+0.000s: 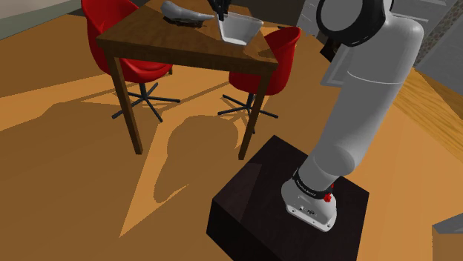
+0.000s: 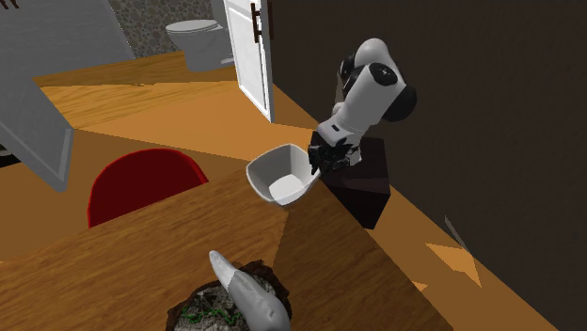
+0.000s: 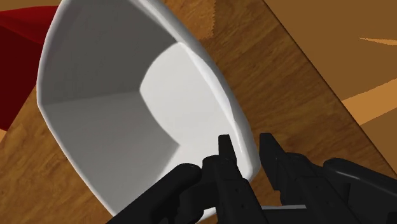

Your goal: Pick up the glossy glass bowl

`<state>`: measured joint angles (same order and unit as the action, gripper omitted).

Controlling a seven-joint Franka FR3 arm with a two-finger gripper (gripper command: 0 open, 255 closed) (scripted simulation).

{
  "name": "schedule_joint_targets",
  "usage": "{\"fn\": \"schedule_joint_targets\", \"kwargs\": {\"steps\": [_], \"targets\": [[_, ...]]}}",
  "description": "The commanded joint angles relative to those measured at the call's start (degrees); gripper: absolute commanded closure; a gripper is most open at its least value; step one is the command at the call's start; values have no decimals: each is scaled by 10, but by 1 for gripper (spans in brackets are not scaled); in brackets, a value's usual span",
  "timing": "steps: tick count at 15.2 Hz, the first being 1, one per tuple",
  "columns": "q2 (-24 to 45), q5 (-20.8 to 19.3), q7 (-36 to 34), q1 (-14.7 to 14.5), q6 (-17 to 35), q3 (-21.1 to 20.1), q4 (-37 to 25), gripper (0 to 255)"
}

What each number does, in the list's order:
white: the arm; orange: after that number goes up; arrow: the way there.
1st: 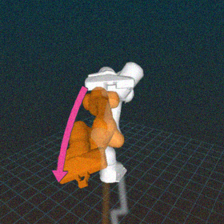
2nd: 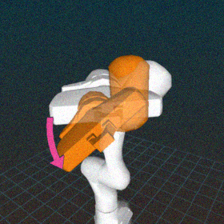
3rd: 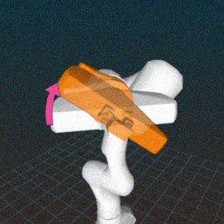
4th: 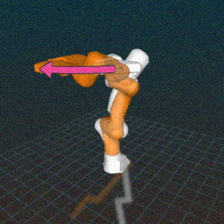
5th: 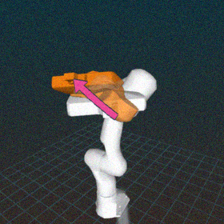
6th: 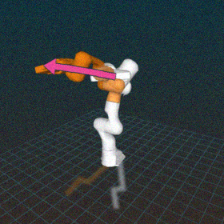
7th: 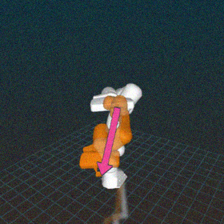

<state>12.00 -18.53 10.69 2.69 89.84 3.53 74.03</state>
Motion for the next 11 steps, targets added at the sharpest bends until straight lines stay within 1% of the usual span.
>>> {"fn": "schedule_joint_targets", "kwargs": {"steps": [1, 5, 9, 11], "targets": [[8, 0, 6, -1, -20, 0, -30, 255], [27, 1, 18, -1, -58, 1, -89, 255], [54, 0, 32, -2, -101, 2, -160, 255], [55, 0, 32, -2, -103, 2, -163, 255]]}}
